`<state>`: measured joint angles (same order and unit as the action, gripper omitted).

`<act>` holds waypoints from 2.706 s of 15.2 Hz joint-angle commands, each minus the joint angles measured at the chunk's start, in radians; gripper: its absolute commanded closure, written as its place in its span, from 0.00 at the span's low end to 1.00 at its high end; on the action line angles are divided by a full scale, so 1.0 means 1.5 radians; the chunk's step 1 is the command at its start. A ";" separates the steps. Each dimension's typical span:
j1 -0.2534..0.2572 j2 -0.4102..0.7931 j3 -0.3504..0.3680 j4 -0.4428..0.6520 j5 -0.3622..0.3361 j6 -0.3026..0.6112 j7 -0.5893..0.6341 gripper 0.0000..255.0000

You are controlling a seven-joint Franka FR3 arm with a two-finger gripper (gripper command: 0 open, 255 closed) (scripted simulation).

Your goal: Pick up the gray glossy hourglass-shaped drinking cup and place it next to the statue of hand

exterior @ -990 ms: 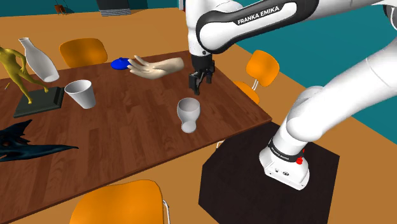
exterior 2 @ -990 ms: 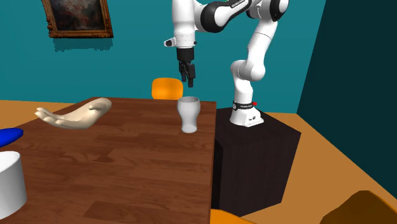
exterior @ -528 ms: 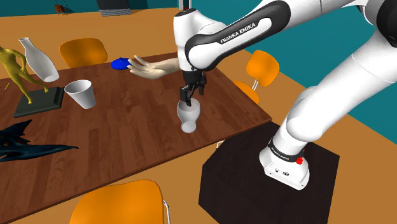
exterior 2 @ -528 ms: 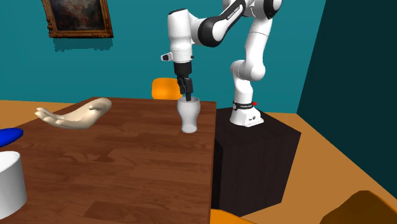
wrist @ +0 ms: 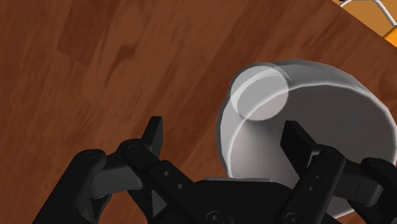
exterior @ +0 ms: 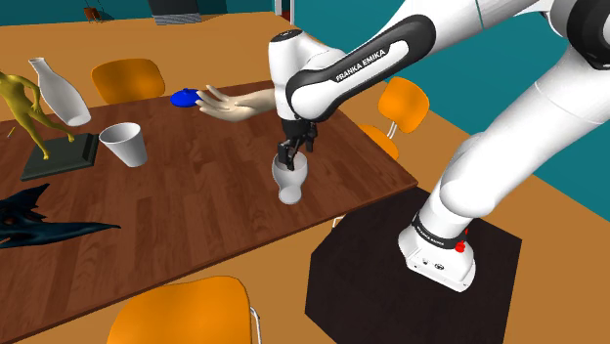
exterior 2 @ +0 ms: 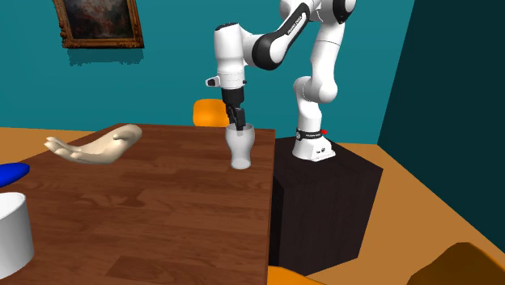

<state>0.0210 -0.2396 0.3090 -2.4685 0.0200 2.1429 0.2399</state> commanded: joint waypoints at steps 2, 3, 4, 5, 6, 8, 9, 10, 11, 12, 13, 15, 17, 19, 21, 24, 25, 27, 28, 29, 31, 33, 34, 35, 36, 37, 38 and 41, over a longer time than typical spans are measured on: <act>0.000 0.000 0.000 0.000 0.000 0.001 0.000 0.00; 0.000 0.000 0.000 0.000 0.000 0.000 0.000 0.00; 0.000 0.000 0.000 0.000 0.000 0.000 0.000 0.00; 0.000 0.000 0.000 0.000 0.000 0.000 0.000 1.00; 0.000 0.000 0.000 0.000 0.000 0.000 0.000 1.00; 0.000 0.000 0.000 0.000 0.000 0.000 0.000 1.00; 0.000 0.000 0.000 0.000 0.000 0.000 0.000 1.00; 0.000 0.000 0.000 0.000 0.000 0.000 0.000 1.00; 0.000 0.000 0.000 0.000 0.000 0.000 0.000 1.00; 0.000 0.000 0.000 0.000 0.000 0.000 0.000 1.00; 0.000 0.001 0.000 0.000 0.000 0.000 0.001 1.00; 0.000 -0.005 -0.001 0.005 0.001 -0.009 -0.002 1.00; 0.001 -0.015 -0.003 0.014 0.004 -0.029 -0.005 1.00; 0.001 -0.025 -0.005 0.025 0.006 -0.048 -0.007 1.00; 0.002 -0.033 -0.006 0.036 0.008 -0.068 -0.010 1.00; 0.002 -0.045 -0.009 0.053 0.010 -0.097 -0.013 1.00; 0.002 -0.049 -0.010 0.059 0.010 -0.106 -0.014 1.00; 0.002 -0.055 -0.011 0.072 0.011 -0.125 -0.016 1.00; 0.002 -0.058 -0.012 0.078 0.011 -0.134 -0.017 1.00; 0.002 -0.061 -0.013 0.085 0.012 -0.144 -0.018 1.00; 0.002 -0.067 -0.015 0.098 0.012 -0.163 -0.020 1.00; 0.002 -0.071 -0.016 0.112 0.013 -0.181 -0.021 1.00; 0.002 -0.073 -0.017 0.120 0.013 -0.190 -0.022 1.00; 0.002 -0.075 -0.018 0.127 0.013 -0.200 -0.022 1.00; 0.002 -0.077 -0.018 0.135 0.013 -0.209 -0.023 1.00; 0.002 -0.078 -0.019 0.142 0.013 -0.218 -0.024 1.00; 0.001 -0.080 -0.020 0.150 0.013 -0.227 -0.024 1.00; 0.001 -0.083 -0.022 0.174 0.012 -0.254 -0.026 1.00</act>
<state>0.0225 -0.3601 0.2778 -2.2207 0.0385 1.7785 0.2022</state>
